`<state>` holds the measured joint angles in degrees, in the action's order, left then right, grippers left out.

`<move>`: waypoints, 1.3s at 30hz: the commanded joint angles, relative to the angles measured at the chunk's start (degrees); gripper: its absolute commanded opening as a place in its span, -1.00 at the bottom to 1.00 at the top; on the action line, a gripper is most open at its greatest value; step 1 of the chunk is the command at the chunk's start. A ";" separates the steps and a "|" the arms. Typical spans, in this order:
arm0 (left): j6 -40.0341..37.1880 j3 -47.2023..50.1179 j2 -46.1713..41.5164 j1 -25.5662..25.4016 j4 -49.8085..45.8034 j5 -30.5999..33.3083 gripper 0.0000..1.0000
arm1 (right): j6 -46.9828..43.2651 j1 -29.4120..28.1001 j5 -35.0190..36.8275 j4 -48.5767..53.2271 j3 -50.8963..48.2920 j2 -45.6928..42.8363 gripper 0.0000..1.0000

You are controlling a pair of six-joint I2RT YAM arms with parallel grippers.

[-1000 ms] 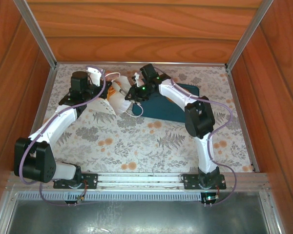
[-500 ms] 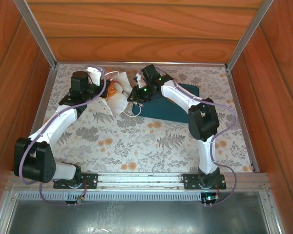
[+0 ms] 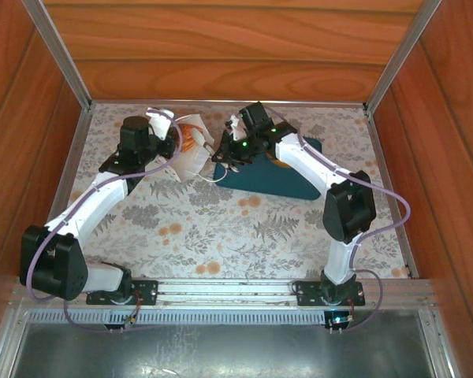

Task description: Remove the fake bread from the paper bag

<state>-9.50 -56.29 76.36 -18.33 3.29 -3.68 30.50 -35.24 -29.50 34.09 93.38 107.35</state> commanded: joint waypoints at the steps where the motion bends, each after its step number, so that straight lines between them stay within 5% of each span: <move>1: -5.80 -1.89 -1.76 -0.92 1.18 4.94 -1.00 | 1.43 0.16 -0.36 -2.27 -1.11 -3.74 -0.87; 13: -9.88 -2.78 -1.91 -1.54 1.11 8.08 -1.00 | 5.01 3.08 -4.08 -6.38 -10.88 -15.16 -0.86; 34: -10.87 -1.70 -4.16 -1.54 1.11 8.34 -1.00 | 7.56 15.26 1.01 -2.54 -25.60 -32.47 -0.82; 39: -10.89 -1.41 -3.70 -1.54 1.11 8.60 -1.00 | 11.77 16.33 -6.73 -12.17 -28.92 -33.43 -0.82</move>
<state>-19.68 -57.28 73.58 -19.59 3.42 4.36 39.81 -19.05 -30.35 29.82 65.54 75.46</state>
